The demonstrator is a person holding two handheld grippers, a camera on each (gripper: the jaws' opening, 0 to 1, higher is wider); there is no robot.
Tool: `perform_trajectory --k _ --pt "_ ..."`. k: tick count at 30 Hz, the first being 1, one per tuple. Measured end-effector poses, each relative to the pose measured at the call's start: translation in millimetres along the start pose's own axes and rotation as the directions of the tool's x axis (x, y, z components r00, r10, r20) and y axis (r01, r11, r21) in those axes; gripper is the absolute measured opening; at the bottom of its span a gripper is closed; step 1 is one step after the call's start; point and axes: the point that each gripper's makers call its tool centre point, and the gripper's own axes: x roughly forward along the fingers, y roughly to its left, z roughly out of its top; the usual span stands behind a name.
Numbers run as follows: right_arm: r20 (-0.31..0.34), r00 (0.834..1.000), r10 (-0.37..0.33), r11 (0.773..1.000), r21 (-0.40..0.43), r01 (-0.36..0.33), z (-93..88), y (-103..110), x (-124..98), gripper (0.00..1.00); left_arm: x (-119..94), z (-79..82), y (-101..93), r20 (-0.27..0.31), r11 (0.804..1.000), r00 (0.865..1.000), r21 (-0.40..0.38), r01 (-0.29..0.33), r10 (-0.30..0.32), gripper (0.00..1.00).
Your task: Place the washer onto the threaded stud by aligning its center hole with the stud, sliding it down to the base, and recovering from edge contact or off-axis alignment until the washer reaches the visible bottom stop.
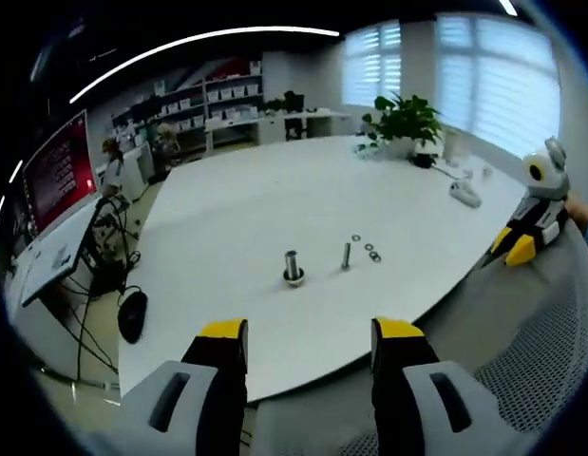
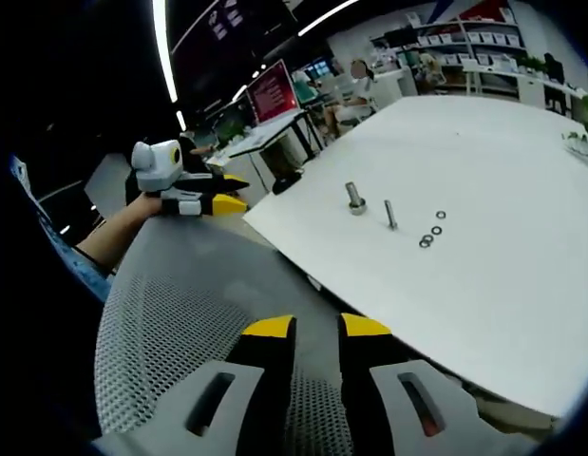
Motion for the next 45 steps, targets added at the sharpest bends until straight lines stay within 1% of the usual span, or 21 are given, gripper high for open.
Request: perform_trajectory --k 1,3,5,6,7,8,10,11,15,17,18,20,23,25,32,45 --pt "-0.002 1.0 0.005 1.0 -0.004 -0.005 -0.2 0.7 0.0 0.2 -0.8 3.2 0.7 0.019 1.0 1.0 -0.013 -0.004 0.005 0.43" --pt "-0.002 1.0 0.025 1.0 -0.019 -0.025 0.1 4.0 0.2 0.2 -0.6 0.4 1.2 0.006 1.0 1.0 -0.028 -0.009 0.009 0.43" --pt "0.004 0.999 0.034 0.999 -0.031 -0.034 1.4 5.8 0.1 0.2 0.2 -1.2 1.6 -0.002 1.0 1.0 -0.018 -0.013 0.013 0.45" --pt "0.016 0.999 0.034 0.999 -0.04 -0.033 3.5 6.5 -0.4 0.2 1.2 -1.9 -1.6 -0.007 1.0 1.0 -0.005 0.013 -0.013 0.46" --pt "0.039 0.999 0.034 0.998 -0.048 -0.032 7.0 7.0 -1.3 0.2 2.0 -3.2 -3.7 -0.013 1.0 1.0 -0.012 0.027 -0.027 0.48" --pt "0.049 0.998 0.037 0.998 -0.052 -0.034 8.5 7.3 -1.8 0.2 2.7 -5.8 -2.3 -0.03 0.999 0.999 -0.039 0.017 -0.019 0.49" --pt "0.057 0.997 0.049 0.998 -0.054 -0.046 9.5 9.0 -2.1 0.2 1.8 -5.0 -1.6 -0.023 0.999 1.0 -0.033 0.01 -0.011 0.49" --pt "0.057 0.997 0.056 0.997 -0.056 -0.053 9.5 10.2 -2.0 0.2 1.2 -3.1 0.3 -0.011 0.999 1.0 -0.034 -0.003 0.003 0.49" --pt "0.065 0.995 0.077 0.995 -0.064 -0.073 10.9 13.5 -2.3 0.2 -0.3 -1.2 4.6 0.006 0.998 1.0 -0.049 -0.026 0.027 0.47" --pt "0.062 0.994 0.09 0.994 -0.075 -0.085 10.6 15.6 -2.2 0.2 -1.6 -0.6 5.5 0.012 0.996 0.999 -0.078 -0.032 0.033 0.47" --pt "0.065 0.993 0.097 0.991 -0.098 -0.09 11.8 17.3 -2.2 0.2 -2.0 0.2 6.0 0.019 0.996 0.999 -0.087 -0.031 0.033 0.47" --pt "0.072 0.993 0.096 0.991 -0.103 -0.089 12.9 17.9 -2.5 0.2 -2.1 -0.1 8.5 0.023 0.995 0.999 -0.088 -0.039 0.042 0.47" --pt "0.066 0.992 0.104 0.991 -0.089 -0.098 11.6 18.5 -2.1 0.2 -1.5 -3.7 8.5 0.007 0.995 0.999 -0.092 -0.038 0.039 0.47" --pt "0.068 0.991 0.116 0.989 -0.097 -0.109 12.2 20.6 -2.1 0.2 -1.3 -4.8 9.6 0.0 0.995 0.999 -0.088 -0.045 0.046 0.47" --pt "0.075 0.989 0.123 0.986 -0.118 -0.114 14.1 22.8 -2.2 0.2 -3.3 -5.7 14.7 0.006 0.992 0.997 -0.106 -0.07 0.071 0.45" --pt "0.056 0.991 0.125 0.985 -0.126 -0.117 12.1 23.3 -0.9 0.2 -2.4 -6.8 12.9 -0.004 0.993 0.998 -0.102 -0.058 0.058 0.42"
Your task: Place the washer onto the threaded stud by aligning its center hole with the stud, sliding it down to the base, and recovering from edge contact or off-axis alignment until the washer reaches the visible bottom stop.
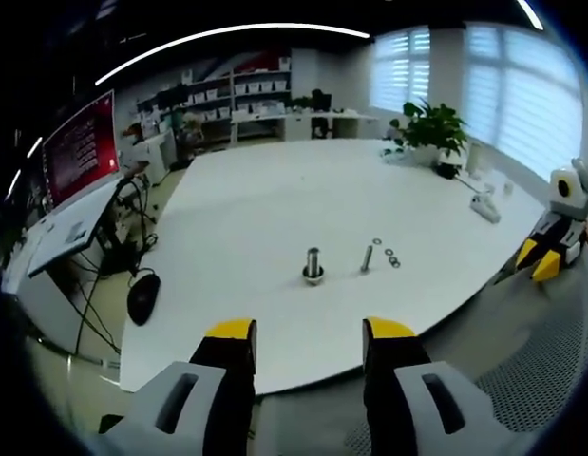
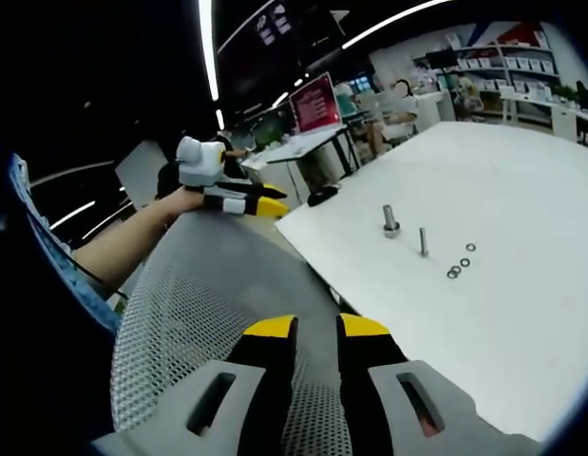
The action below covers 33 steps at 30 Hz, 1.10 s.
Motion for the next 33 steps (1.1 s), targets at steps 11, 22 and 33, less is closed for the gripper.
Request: perform_trajectory --k 11,22,33 --pt "-0.031 0.999 0.019 1.0 0.01 -0.019 -4.7 2.3 1.6 0.2 0.5 -0.1 -0.7 0.0 1.0 1.0 0.004 0.006 -0.006 0.41" --pt "-0.031 0.999 0.015 1.0 0.015 -0.015 -5.2 1.7 1.5 0.2 0.7 -0.7 -1.3 -0.002 1.0 1.0 0.006 0.01 -0.01 0.41" --pt "-0.031 0.999 0.014 1.0 0.018 -0.014 -5.4 1.6 1.5 0.2 -2.4 2.2 2.8 0.032 0.999 0.999 -0.048 0.002 -0.001 0.38"
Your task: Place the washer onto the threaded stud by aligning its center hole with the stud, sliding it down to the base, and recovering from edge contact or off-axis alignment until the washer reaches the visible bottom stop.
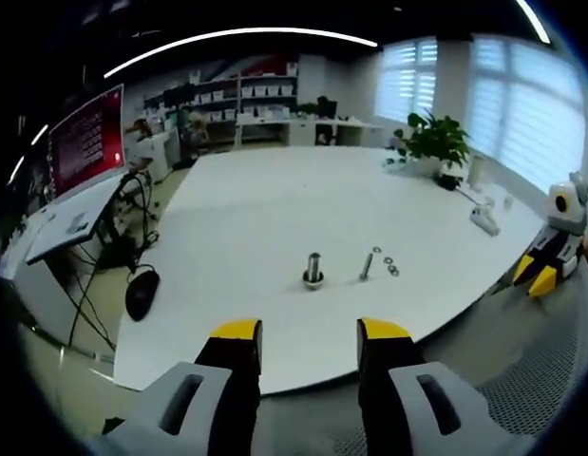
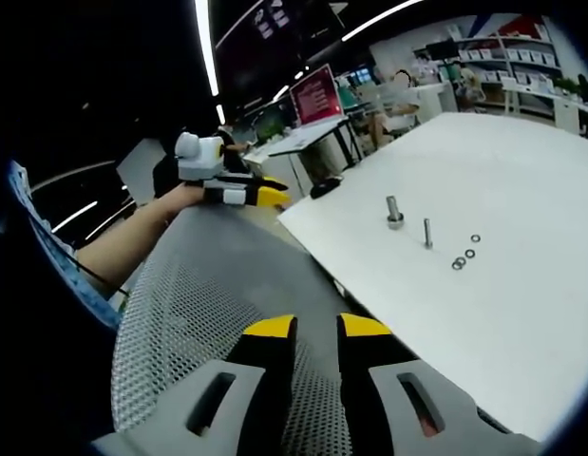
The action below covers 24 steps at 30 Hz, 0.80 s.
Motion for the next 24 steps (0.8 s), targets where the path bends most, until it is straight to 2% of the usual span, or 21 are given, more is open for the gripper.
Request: perform_trajectory --k 5,8,10,13,14,20,24 --pt "-0.013 1.0 0.014 1.0 0.002 -0.014 -2.1 2.2 0.2 0.2 -0.5 -1.6 0.5 -0.007 1.0 1.0 -0.003 -0.006 0.006 0.37" --pt "-0.062 0.997 0.053 0.999 0.015 -0.052 -8.7 6.3 1.4 0.21 -0.3 -2.6 1.1 -0.014 1.0 1.0 -0.005 -0.01 0.01 0.37" --pt "-0.042 0.997 0.06 0.998 -0.001 -0.06 -5.0 6.2 1.2 0.21 0.0 -4.2 0.4 -0.025 1.0 1.0 -0.001 -0.009 0.009 0.37" --pt "-0.09 0.989 0.119 0.992 -0.017 -0.121 -9.0 9.5 -0.5 0.21 0.2 -6.3 -0.4 -0.039 1.0 0.999 0.004 -0.005 0.005 0.36" --pt "-0.134 0.981 0.141 0.989 -0.023 -0.145 -12.7 8.3 -0.4 0.21 0.1 -6.4 -0.2 -0.039 1.0 0.999 0.004 -0.005 0.005 0.36" --pt "-0.224 0.97 0.093 0.989 -0.091 -0.116 -9.7 -15.5 4.8 0.21 1.3 -11.2 0.9 -0.069 1.0 0.998 0.018 0.0 0.002 0.33" --pt "-0.309 0.949 0.059 0.986 -0.133 -0.104 -7.1 -33.0 6.4 0.21 1.5 -14.0 0.4 -0.085 1.0 0.996 0.021 0.01 -0.008 0.32"
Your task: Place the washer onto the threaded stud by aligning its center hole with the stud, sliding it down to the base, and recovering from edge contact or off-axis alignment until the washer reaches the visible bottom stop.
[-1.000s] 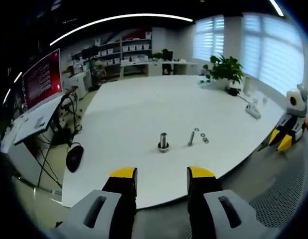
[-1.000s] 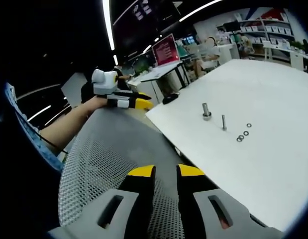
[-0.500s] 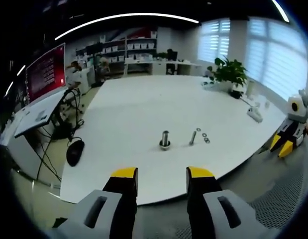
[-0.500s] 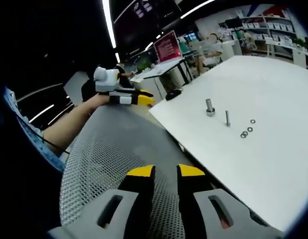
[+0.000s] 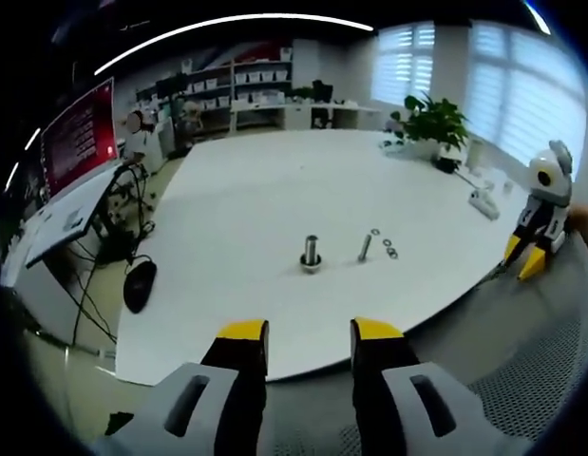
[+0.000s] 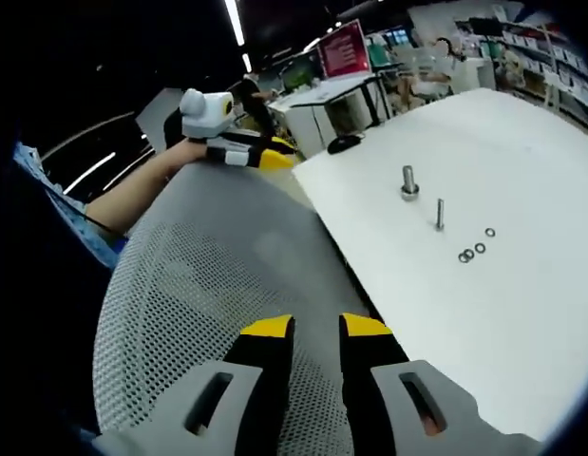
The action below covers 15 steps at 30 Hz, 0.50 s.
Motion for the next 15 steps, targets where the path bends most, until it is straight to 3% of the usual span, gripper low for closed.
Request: perform_trajectory --k 3,8,13,15 --pt "-0.061 0.997 -0.038 0.999 -0.031 0.036 3.2 -21.1 1.3 0.22 -0.6 -0.9 6.5 0.0 0.999 0.999 -0.014 -0.032 0.032 0.32" --pt "-0.119 0.989 -0.088 0.994 -0.068 0.08 7.9 -53.2 7.2 0.23 0.0 4.8 4.3 0.031 1.0 0.999 0.004 -0.009 0.008 0.32" --pt "-0.172 0.973 -0.156 0.988 -0.05 0.149 6.0 -95.2 24.0 0.23 1.8 -1.0 7.6 0.0 1.0 1.0 0.008 -0.026 0.026 0.3" --pt "-0.216 0.955 -0.201 0.979 -0.072 0.19 5.3 -113.2 30.3 0.22 1.5 1.1 6.9 0.013 1.0 1.0 0.015 -0.021 0.021 0.29"
